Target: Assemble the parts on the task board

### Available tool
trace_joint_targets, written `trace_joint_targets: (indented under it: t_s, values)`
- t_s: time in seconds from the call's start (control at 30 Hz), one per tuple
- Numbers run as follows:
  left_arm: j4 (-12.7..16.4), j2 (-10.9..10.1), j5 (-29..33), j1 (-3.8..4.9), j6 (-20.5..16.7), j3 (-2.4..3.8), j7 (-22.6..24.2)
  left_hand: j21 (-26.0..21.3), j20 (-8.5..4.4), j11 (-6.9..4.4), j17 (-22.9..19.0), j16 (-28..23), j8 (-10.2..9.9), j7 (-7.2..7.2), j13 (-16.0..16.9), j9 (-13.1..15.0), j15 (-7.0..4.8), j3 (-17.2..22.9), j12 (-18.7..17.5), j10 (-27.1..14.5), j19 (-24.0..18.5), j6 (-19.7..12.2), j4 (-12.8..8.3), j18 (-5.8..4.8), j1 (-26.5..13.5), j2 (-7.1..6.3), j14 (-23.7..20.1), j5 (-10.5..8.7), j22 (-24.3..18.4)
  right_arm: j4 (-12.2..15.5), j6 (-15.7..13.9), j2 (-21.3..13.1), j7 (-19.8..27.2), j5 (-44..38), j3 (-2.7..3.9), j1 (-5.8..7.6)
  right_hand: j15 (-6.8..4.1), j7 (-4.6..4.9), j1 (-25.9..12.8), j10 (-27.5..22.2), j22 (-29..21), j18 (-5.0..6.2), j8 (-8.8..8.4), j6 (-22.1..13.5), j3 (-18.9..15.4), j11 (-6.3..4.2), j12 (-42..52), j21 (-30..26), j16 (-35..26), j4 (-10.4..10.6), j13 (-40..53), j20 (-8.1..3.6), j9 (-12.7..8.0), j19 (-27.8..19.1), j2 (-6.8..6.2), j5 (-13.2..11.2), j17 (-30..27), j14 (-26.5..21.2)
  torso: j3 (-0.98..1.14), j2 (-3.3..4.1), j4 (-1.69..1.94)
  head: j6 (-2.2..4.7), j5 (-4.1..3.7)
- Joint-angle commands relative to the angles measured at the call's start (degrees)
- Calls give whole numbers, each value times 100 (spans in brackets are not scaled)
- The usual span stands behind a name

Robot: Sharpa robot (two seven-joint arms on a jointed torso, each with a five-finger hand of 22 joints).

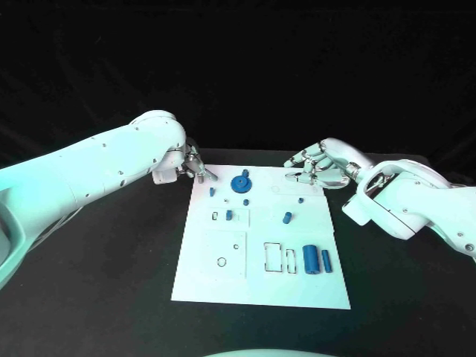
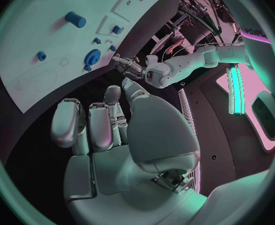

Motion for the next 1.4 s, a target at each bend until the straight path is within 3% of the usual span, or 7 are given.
trace_joint_targets:
  t_s: [0.03,0.2,0.37,0.53,0.77,1.03,1.4]
  values:
    - [-76,73,-78,-18,127,-19,182,21,0,-5,1510,14,44,-39,10,14,-41,-55,33,42,46,-13,7,-24,-20,40,593,-8,417,3,-3,16,-7,-10,0,-4,2,4,60,-32,-5,70,26,-35,7,-1,-20,-18,-24,-6,-5,12,5,-36,11,21,-5,206,1,-3,-3,-4,1]
    - [-121,127,-30,-69,43,-36,260,14,-2,-6,1510,14,49,-40,5,18,-43,-62,30,39,42,-16,8,-22,-21,50,593,-7,410,-9,-4,38,2,3,0,-4,3,6,56,-35,-19,73,25,-39,4,1,-26,-26,-31,-2,-10,12,5,-44,11,20,-12,205,9,-2,-7,5,-2]
    - [-117,157,13,-95,18,-41,309,18,-3,-8,1510,14,54,-42,14,21,-43,-68,39,46,45,-18,7,-24,-21,58,593,-7,415,-20,19,33,-14,7,0,-4,5,7,51,-40,-33,75,24,-44,-2,4,-35,-34,-32,2,-19,13,4,-52,6,21,-11,204,1,-2,6,0,-6]
    - [-126,176,24,-101,23,-42,335,24,-6,-12,1510,14,72,-47,29,32,-46,-85,56,60,50,-13,5,-26,-18,75,593,-6,424,-30,36,34,-23,8,0,-3,5,7,51,-40,-33,75,24,-44,-2,4,-35,-34,-32,2,-19,13,4,-52,6,21,-11,204,13,-6,-8,1,2]
    - [-149,199,38,-103,113,-43,362,48,-14,-25,1510,14,110,-63,64,55,-56,-115,96,96,68,0,-3,-34,17,118,593,-2,455,-26,43,34,-38,0,-1,-3,6,8,47,-41,-34,75,25,-46,-8,5,-38,-35,-31,5,-22,14,4,-52,-1,21,-9,205,9,-6,6,-15,-2]
    - [-173,211,51,-103,169,-43,320,68,-22,-36,1510,14,137,-75,87,74,-65,-136,124,123,83,8,-11,-40,70,150,593,1,482,-21,63,38,-40,-8,-1,-3,7,8,45,-38,-29,74,25,-46,-9,5,-34,-34,-35,7,-18,14,4,-50,0,22,-12,204,9,-6,-4,-23,44]
    - [-173,199,50,-103,237,-44,246,97,-34,-49,1510,14,168,-87,108,100,-77,-153,153,152,105,9,-23,-50,180,198,593,6,521,-26,123,37,-50,-10,-1,-3,7,9,42,-36,-33,75,26,-47,-10,6,-32,-36,-35,12,-18,15,4,-51,4,25,-12,204,3,-5,-1,-36,33]
